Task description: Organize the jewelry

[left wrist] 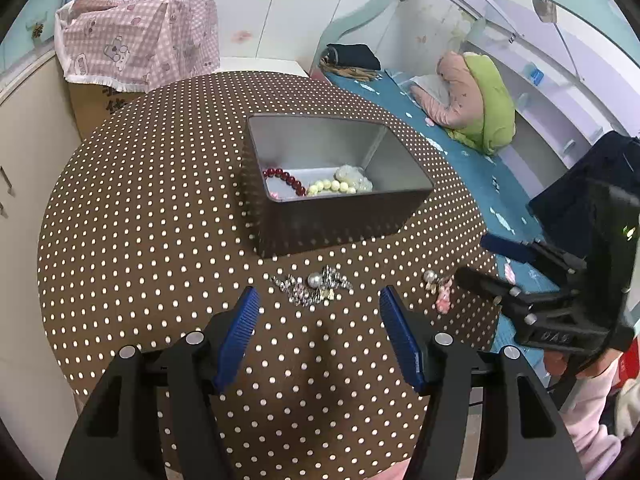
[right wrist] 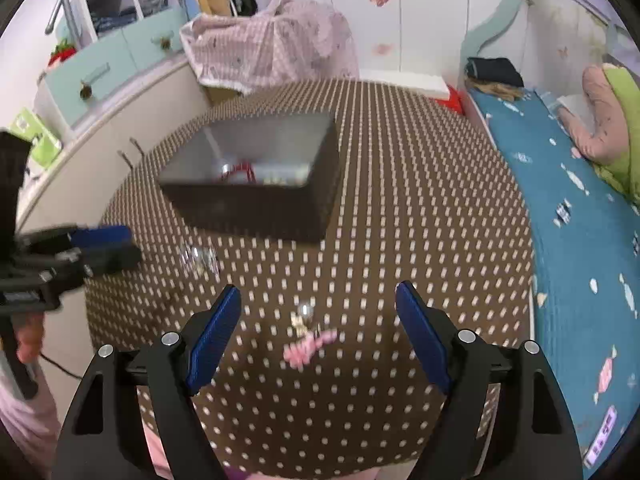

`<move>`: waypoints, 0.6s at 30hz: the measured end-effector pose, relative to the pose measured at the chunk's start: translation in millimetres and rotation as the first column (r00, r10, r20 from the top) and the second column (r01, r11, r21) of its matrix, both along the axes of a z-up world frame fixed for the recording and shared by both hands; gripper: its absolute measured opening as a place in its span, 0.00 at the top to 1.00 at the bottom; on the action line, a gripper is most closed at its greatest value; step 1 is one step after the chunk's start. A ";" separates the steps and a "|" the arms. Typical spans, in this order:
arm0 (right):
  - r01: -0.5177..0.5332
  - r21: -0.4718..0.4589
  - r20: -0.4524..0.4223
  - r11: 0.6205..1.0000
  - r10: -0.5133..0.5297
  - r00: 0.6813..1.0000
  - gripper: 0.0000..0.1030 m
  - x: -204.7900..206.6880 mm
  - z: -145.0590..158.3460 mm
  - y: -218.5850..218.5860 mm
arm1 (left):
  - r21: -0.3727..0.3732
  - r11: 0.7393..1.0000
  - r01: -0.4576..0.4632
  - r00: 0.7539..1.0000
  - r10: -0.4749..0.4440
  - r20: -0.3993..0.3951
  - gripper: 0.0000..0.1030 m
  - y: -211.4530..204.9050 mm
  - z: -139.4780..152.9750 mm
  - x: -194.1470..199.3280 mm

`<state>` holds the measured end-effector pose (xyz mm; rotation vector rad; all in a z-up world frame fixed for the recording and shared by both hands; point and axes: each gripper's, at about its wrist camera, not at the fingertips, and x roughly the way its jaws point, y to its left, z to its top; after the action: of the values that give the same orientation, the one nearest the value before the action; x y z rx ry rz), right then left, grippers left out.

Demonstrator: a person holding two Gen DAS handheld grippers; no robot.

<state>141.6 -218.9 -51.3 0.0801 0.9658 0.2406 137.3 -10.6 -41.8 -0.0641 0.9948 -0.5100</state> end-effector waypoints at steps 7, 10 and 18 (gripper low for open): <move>-0.074 -0.032 -0.007 0.997 0.073 0.997 0.26 -12.6 -31.7 13.0 | 0.023 0.999 0.032 0.999 -0.031 -0.022 0.41 -10.1 -13.1 -8.1; -0.114 -0.111 0.047 0.987 0.120 0.992 0.41 -18.6 -34.7 23.3 | 0.035 0.998 0.050 0.999 -0.049 -0.021 0.41 -17.2 -14.7 -11.1; -0.180 -0.062 0.057 0.982 0.184 0.981 0.84 -28.9 -31.6 15.5 | 0.042 0.996 0.072 0.997 -0.072 -0.018 0.41 -37.7 -15.4 -11.5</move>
<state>112.7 -203.4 -82.8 -0.0677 0.9181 0.3819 125.8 -48.4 -57.2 0.0060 1.0267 -0.5545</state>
